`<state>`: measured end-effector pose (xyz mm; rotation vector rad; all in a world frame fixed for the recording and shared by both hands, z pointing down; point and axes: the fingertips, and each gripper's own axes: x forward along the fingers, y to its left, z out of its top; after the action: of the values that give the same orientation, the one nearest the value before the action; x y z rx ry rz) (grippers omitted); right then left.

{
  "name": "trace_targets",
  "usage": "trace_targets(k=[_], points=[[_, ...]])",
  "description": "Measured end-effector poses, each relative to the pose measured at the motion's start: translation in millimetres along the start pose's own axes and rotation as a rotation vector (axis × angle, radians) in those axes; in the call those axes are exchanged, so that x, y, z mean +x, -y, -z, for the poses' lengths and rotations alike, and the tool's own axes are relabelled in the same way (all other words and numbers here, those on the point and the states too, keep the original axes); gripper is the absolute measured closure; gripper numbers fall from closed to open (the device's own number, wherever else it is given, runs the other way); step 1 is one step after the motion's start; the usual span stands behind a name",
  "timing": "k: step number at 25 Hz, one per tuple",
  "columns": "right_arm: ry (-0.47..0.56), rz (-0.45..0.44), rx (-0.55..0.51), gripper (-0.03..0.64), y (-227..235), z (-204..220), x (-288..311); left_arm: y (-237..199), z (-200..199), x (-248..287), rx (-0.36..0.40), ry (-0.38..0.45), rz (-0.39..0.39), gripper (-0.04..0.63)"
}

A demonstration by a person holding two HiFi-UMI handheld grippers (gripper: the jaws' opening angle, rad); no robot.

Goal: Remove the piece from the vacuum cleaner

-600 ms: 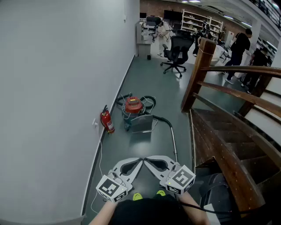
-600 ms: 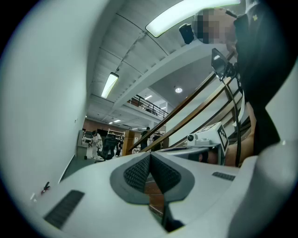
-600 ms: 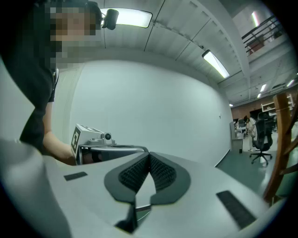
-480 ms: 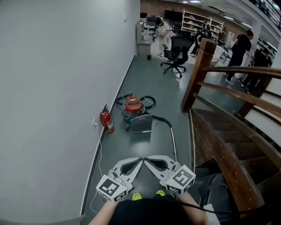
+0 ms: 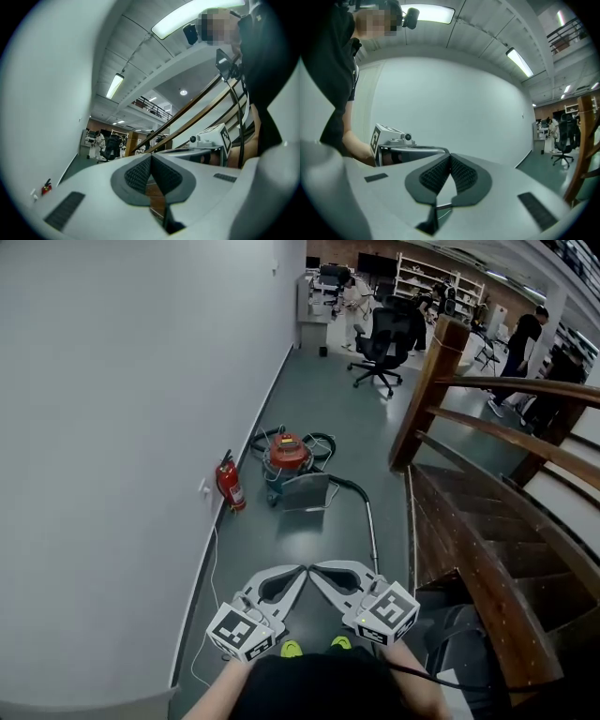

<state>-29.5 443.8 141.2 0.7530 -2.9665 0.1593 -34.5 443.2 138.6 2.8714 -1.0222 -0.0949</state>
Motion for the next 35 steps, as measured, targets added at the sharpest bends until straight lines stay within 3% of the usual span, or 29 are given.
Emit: trace_targets(k=[35], points=[[-0.093, -0.031, -0.005, 0.603, -18, 30, 29, -21, 29, -28, -0.083, -0.034, -0.037, 0.588]])
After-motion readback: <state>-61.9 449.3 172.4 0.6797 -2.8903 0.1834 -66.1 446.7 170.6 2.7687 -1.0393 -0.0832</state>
